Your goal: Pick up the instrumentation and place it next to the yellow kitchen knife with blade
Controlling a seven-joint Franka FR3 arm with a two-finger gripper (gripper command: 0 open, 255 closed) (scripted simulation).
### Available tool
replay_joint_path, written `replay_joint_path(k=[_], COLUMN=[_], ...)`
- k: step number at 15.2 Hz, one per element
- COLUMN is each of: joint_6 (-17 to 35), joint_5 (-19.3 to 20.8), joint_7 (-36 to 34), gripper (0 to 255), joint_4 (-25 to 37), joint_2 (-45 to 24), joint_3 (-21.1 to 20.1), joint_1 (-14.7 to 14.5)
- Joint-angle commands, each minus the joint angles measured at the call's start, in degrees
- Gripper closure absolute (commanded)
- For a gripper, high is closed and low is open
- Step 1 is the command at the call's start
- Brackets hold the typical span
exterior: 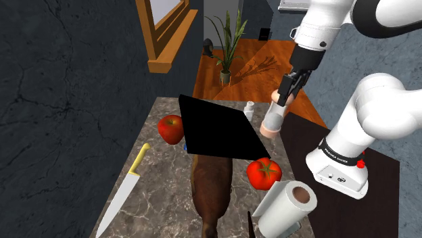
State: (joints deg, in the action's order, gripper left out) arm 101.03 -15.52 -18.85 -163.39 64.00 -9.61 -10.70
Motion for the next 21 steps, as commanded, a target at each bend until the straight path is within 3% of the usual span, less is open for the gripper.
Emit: replay_joint_path(k=[1,21], joint_6=[-1.5,-14.4], joint_5=[0.3,2.7], joint_7=[-0.2,-1.8], gripper=[255,255], joint_4=[1.5,18.6], joint_2=[0.0,-4.1], joint_3=[0.3,2.5], joint_1=[0.1,1.2])
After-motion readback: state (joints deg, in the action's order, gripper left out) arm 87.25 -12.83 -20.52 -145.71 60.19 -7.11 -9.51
